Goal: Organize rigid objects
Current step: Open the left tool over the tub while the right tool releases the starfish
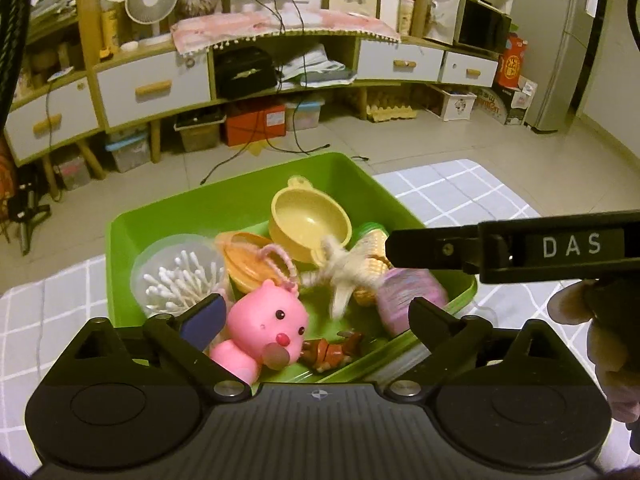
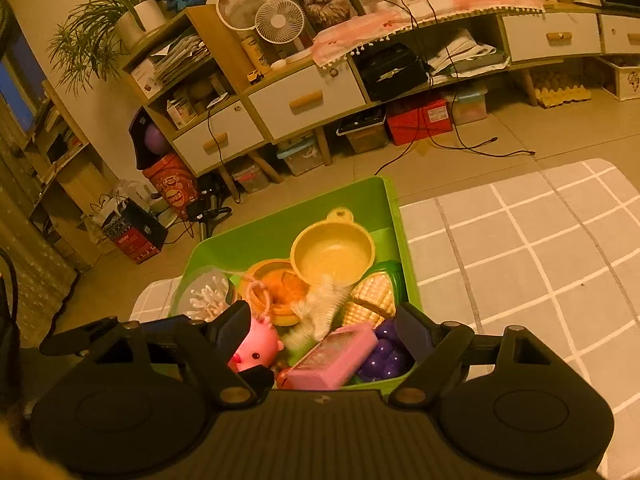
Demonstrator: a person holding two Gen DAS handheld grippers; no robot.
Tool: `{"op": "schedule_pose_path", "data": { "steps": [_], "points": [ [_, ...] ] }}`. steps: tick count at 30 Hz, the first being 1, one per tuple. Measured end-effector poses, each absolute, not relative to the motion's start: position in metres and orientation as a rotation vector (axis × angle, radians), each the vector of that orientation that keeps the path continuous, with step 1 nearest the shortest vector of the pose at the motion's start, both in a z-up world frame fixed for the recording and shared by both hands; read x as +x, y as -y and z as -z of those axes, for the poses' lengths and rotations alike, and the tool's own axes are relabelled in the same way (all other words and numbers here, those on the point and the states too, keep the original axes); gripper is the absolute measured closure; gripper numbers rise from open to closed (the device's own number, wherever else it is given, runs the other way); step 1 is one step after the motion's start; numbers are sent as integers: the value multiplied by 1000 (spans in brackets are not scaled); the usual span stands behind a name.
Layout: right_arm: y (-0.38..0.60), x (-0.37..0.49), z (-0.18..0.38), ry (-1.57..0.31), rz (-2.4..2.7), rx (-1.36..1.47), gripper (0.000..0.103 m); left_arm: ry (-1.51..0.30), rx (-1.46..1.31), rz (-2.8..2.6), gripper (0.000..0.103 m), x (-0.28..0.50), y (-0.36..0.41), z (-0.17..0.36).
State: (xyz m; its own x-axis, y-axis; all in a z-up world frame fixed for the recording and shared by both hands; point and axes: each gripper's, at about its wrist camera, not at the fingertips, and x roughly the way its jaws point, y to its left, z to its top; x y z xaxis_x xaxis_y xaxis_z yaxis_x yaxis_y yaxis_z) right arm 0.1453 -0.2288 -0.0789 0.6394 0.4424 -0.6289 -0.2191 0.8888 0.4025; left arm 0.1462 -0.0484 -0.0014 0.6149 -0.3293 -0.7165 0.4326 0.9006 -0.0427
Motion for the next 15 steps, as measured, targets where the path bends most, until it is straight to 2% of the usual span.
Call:
{"op": "schedule_pose_path", "data": {
  "steps": [15],
  "points": [
    [236,110,54,-767,-378,285,39,-775,104,419,3,120,28,-14]
  ]
}}
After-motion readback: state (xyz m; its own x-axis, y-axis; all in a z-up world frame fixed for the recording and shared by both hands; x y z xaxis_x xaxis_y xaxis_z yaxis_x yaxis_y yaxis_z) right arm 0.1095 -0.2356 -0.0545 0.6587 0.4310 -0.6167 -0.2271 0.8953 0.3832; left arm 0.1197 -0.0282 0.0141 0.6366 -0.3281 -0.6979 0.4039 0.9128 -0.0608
